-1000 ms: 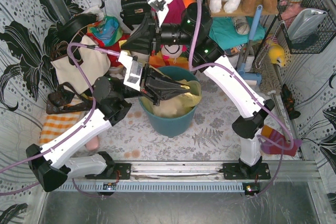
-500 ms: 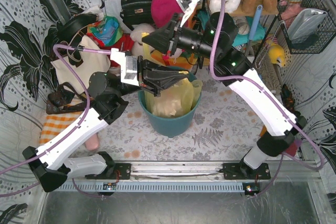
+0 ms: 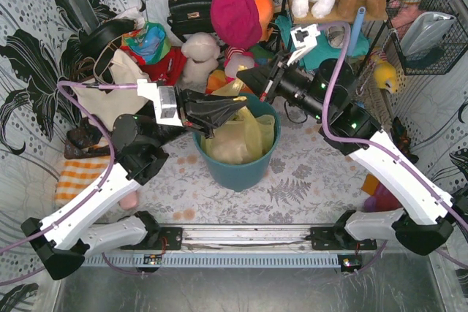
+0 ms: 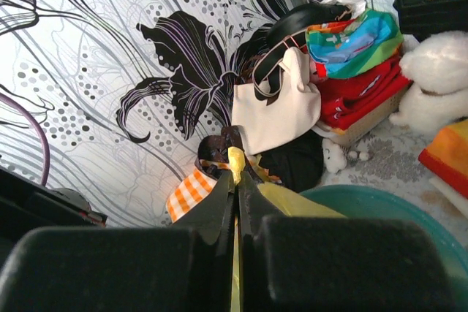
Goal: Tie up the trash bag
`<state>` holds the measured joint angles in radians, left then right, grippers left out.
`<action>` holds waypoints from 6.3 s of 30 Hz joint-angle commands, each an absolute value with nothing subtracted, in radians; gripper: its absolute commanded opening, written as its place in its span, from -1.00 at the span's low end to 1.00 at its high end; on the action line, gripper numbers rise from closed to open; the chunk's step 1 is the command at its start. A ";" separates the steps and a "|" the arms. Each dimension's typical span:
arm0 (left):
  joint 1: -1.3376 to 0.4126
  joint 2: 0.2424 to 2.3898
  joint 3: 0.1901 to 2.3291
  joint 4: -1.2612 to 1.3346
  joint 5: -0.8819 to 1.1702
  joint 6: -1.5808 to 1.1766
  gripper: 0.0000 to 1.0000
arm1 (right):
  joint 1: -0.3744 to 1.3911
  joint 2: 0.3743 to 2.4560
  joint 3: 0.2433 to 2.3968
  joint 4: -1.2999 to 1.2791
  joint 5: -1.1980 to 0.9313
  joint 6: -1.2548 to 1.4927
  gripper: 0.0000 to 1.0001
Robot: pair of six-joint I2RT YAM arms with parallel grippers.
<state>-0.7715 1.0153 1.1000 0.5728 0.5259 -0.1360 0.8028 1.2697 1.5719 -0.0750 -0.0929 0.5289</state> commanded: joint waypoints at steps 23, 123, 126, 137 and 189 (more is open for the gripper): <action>-0.755 0.917 0.977 0.567 0.278 -0.106 -1.00 | 0.807 0.990 1.137 0.380 -0.283 0.622 -1.00; -0.750 0.925 0.985 0.553 0.229 -0.056 -1.00 | 0.857 1.038 1.086 0.564 -0.145 0.561 -1.00; -0.750 0.916 0.977 0.543 0.215 -0.053 -1.00 | 0.857 1.037 1.081 0.575 -0.189 0.542 -1.00; -0.749 0.913 0.990 0.472 0.144 -0.033 -1.00 | 0.857 1.069 1.190 0.396 -0.399 0.421 -1.00; -0.746 0.957 1.033 0.416 0.148 -0.055 -1.00 | 1.275 1.281 1.309 0.060 0.540 0.580 -1.00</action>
